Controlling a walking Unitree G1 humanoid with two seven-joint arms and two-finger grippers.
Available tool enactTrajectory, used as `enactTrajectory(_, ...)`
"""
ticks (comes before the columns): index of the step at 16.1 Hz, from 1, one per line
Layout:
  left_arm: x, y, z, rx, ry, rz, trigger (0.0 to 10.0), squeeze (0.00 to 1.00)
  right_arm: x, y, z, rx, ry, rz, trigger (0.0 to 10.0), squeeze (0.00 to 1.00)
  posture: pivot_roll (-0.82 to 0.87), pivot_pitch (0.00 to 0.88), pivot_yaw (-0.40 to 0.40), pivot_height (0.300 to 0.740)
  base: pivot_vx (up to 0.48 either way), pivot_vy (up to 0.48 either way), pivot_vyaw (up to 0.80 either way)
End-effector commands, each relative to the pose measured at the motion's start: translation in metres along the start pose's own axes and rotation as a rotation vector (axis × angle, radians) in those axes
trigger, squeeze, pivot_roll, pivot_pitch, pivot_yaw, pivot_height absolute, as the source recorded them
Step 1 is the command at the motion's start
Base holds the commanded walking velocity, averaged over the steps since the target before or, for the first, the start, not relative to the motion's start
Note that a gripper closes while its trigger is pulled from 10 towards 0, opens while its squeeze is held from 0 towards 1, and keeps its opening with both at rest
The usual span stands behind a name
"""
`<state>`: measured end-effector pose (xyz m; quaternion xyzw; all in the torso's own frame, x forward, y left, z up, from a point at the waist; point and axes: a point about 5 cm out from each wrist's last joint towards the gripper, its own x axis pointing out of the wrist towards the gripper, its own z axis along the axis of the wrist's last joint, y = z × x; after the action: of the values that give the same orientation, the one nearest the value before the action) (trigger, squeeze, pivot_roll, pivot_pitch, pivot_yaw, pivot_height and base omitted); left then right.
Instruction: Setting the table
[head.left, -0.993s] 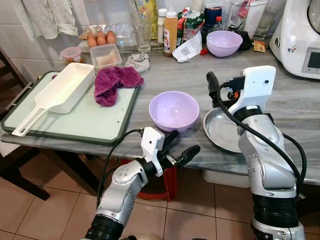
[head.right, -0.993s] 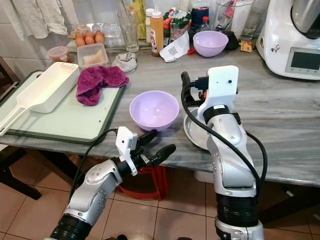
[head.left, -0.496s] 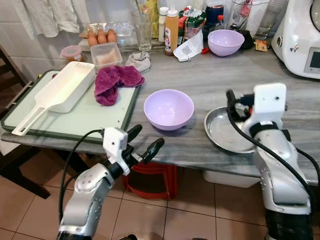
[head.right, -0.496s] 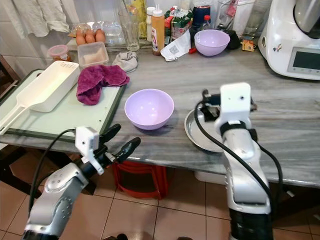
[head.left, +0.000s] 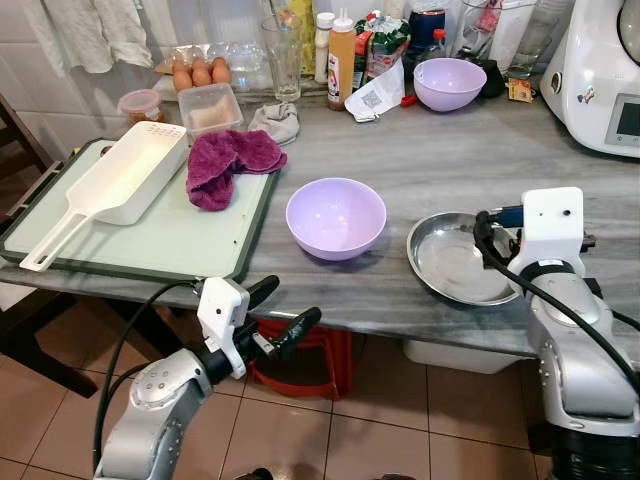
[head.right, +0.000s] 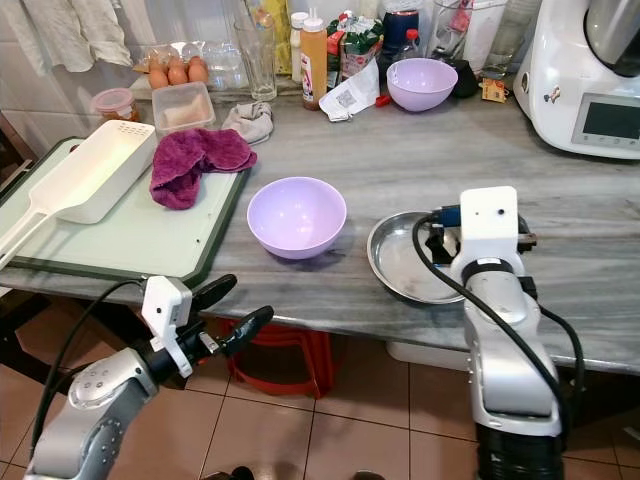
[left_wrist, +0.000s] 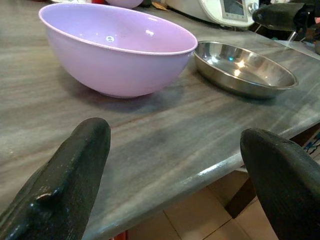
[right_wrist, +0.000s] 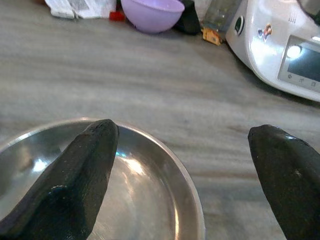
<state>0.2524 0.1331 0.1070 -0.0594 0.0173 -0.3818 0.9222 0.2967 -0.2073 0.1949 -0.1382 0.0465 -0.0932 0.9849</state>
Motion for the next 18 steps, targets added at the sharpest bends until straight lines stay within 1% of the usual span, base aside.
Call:
enactTrajectory(1,-0.004,0.001,0.003,0.012,0.009,-0.011,10.0,0.00,0.001,-0.001,-0.008,-0.001,0.067,0.014,10.0,0.24,-0.31,0.141,0.017,0.740,0.000,0.000,0.00)
enactTrajectory(2,-0.005,0.001,0.003,0.014,0.011,-0.017,10.0,0.00,0.001,-0.001,-0.010,0.014,0.086,0.023,10.0,0.19,-0.31,0.141,0.017,0.740,0.000,0.000,0.00)
enactTrajectory(3,-0.007,0.000,0.004,0.022,0.016,-0.040,10.0,0.00,0.004,0.000,-0.014,0.030,0.128,0.047,10.0,0.11,-0.31,0.141,0.015,0.740,0.000,0.000,0.00)
enactTrajectory(5,-0.011,0.000,0.002,0.032,0.032,-0.064,10.0,0.00,0.008,0.001,-0.016,0.032,0.150,0.081,10.0,0.00,-0.31,0.142,0.011,0.740,0.000,0.000,0.00)
enactTrajectory(6,-0.012,0.002,0.001,0.048,0.047,-0.065,10.0,0.00,0.011,0.004,-0.018,0.036,0.169,0.120,10.0,0.00,-0.30,0.143,0.011,0.740,0.000,0.000,0.00)
enactTrajectory(11,-0.013,0.001,0.001,0.052,0.055,-0.072,10.0,0.00,0.015,0.012,-0.021,0.063,0.209,0.181,10.0,0.00,-0.29,0.145,0.011,0.740,0.000,0.000,0.00)
enactTrajectory(15,-0.014,0.001,0.000,0.057,0.062,-0.075,10.0,0.00,0.013,0.021,-0.025,0.081,0.245,0.233,10.0,0.00,-0.29,0.146,0.009,0.740,0.000,0.000,0.00)
enactTrajectory(18,-0.015,0.000,0.000,0.057,0.067,-0.084,10.0,0.00,0.009,0.031,-0.029,0.105,0.283,0.301,10.0,0.00,-0.29,0.145,0.006,0.740,0.000,0.000,0.00)
